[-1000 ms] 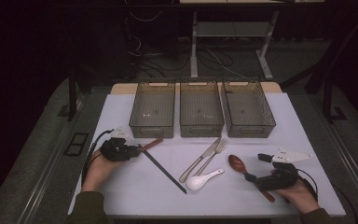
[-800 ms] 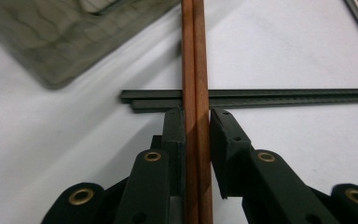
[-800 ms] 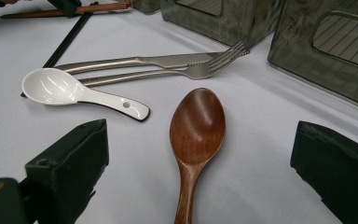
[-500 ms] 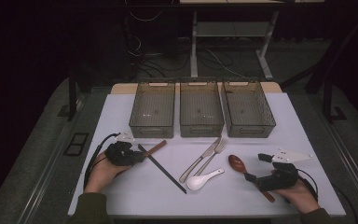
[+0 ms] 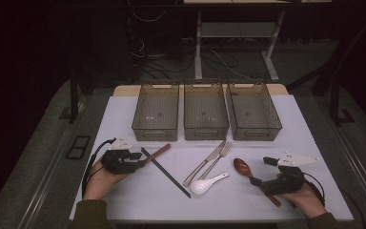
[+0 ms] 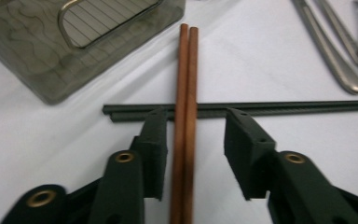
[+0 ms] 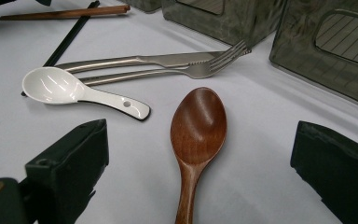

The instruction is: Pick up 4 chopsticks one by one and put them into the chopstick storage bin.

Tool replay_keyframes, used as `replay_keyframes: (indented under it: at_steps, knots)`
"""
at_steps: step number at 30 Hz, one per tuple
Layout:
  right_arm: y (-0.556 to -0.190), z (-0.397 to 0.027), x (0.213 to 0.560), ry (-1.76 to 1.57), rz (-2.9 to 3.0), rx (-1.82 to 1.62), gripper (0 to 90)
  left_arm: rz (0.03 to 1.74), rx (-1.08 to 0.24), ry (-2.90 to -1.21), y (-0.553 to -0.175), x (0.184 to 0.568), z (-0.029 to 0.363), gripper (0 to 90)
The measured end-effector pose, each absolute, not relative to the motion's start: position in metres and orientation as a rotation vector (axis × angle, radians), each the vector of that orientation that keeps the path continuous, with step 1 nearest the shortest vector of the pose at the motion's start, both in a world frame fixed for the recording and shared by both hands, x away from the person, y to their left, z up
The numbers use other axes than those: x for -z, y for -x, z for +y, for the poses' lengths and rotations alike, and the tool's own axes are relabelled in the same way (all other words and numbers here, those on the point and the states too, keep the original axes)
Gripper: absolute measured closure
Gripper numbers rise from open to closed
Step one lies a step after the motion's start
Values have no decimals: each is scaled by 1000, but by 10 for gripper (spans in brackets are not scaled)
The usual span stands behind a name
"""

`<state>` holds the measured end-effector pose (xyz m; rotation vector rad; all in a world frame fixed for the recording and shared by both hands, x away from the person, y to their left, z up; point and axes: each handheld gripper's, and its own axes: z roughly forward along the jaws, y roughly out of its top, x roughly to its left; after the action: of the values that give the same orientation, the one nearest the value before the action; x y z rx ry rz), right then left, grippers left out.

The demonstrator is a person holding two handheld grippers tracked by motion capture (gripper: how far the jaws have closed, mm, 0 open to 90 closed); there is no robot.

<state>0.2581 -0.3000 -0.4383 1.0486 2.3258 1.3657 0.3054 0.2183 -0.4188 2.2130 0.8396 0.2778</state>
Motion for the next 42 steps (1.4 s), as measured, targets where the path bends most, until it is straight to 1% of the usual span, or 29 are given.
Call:
replay_keyframes:
  at_steps: [5, 7, 8, 9, 17, 29, 42]
  knots:
    - [-258, -300, 438, -1046, 2326, -1365, 40, 863, -294, -2176, -290, 419, 225, 719]
    - [-258, -300, 438, -1045, 2326, -1363, 40, 860, -296, -2168, -289, 420, 227, 749]
    - [-258, -300, 438, -1045, 2326, -1363, 40, 867, -291, -2161, -288, 420, 227, 749]
    - [-258, -299, 438, -1048, 2330, -1362, 40, 873, -288, -2153, -288, 421, 227, 773]
    - [-257, -299, 439, -1043, 2334, -1357, 40, 881, -290, -2177, -292, 427, 229, 830]
    - [-258, -298, 439, -1038, 2337, -1356, 40, 854, -291, -2238, -296, 434, 226, 833]
    - [-258, -298, 439, -1039, 2339, -1358, 40, 840, -325, -2242, -296, 434, 227, 833]
